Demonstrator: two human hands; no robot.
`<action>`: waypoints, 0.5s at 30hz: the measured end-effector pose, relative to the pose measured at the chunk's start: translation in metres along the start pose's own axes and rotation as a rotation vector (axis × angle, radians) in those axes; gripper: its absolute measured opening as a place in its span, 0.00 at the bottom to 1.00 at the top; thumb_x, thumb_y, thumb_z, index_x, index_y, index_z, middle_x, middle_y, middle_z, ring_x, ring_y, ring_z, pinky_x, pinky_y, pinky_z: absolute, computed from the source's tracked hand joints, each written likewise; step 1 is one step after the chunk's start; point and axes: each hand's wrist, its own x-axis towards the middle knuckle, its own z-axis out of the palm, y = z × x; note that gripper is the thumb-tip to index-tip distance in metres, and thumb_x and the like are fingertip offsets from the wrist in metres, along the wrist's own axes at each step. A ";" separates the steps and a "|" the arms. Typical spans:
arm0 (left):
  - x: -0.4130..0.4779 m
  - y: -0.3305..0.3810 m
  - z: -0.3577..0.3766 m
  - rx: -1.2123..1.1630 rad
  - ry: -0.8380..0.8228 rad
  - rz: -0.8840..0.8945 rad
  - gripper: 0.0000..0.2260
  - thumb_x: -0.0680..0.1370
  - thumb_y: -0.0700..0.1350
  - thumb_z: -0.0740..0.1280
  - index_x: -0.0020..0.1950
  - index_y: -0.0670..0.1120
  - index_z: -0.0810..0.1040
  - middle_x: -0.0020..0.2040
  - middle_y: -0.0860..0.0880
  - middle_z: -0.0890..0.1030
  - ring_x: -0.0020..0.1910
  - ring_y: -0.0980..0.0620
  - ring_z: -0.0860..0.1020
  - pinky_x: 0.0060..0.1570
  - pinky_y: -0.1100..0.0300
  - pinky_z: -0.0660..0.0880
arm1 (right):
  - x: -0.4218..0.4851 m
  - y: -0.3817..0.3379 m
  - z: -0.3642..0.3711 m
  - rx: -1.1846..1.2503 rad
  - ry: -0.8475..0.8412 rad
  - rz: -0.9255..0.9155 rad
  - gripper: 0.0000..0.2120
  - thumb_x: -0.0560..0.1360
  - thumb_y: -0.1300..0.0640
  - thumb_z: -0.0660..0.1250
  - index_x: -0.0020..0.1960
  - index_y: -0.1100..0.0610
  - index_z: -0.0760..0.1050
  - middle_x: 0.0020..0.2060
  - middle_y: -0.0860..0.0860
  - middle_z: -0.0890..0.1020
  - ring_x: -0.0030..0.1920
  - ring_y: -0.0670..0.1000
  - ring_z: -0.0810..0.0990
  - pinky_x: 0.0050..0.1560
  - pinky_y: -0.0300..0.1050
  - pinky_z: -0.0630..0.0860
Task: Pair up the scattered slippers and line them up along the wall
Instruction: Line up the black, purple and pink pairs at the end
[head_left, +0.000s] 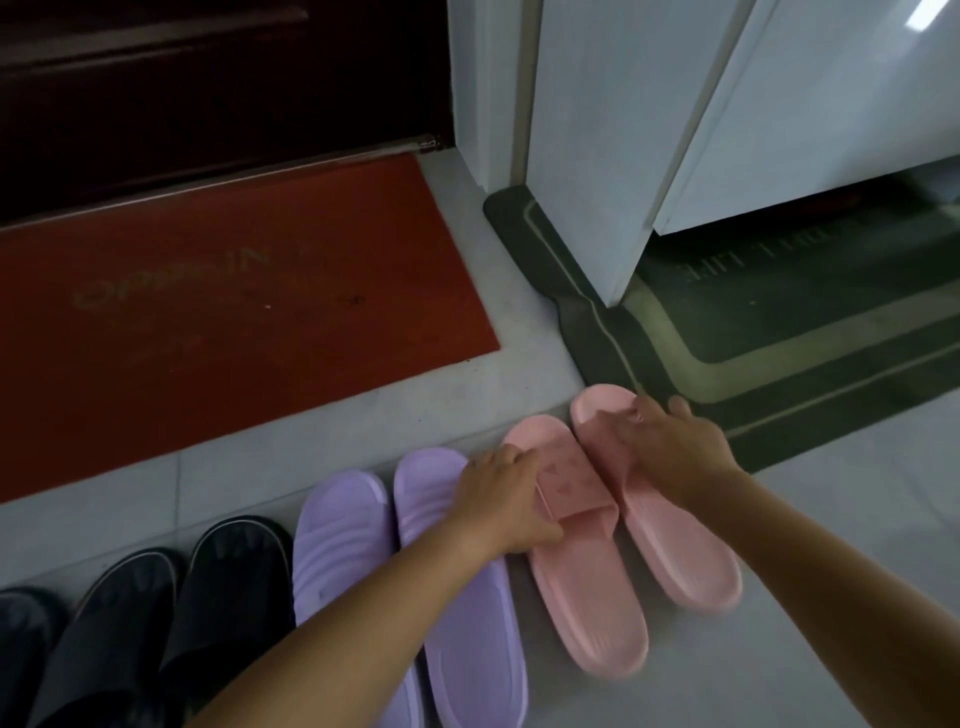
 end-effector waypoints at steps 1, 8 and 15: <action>-0.006 0.000 0.005 0.024 0.008 0.002 0.33 0.64 0.57 0.69 0.66 0.49 0.66 0.66 0.44 0.71 0.62 0.41 0.71 0.62 0.50 0.68 | -0.005 -0.002 0.003 0.008 -0.001 -0.005 0.30 0.76 0.57 0.61 0.72 0.41 0.52 0.68 0.52 0.64 0.64 0.59 0.66 0.52 0.53 0.77; -0.016 -0.007 0.007 0.019 0.021 -0.016 0.35 0.66 0.58 0.67 0.71 0.50 0.62 0.69 0.46 0.68 0.67 0.43 0.67 0.70 0.45 0.57 | -0.013 -0.013 0.007 -0.013 -0.021 -0.040 0.33 0.74 0.56 0.65 0.72 0.42 0.50 0.69 0.55 0.61 0.66 0.61 0.65 0.55 0.53 0.77; -0.015 -0.010 0.012 0.046 0.049 0.006 0.36 0.66 0.57 0.68 0.72 0.50 0.61 0.70 0.47 0.68 0.67 0.44 0.67 0.68 0.45 0.59 | -0.014 -0.015 0.009 0.017 -0.023 -0.011 0.35 0.75 0.56 0.65 0.73 0.41 0.49 0.69 0.55 0.63 0.65 0.60 0.66 0.52 0.51 0.78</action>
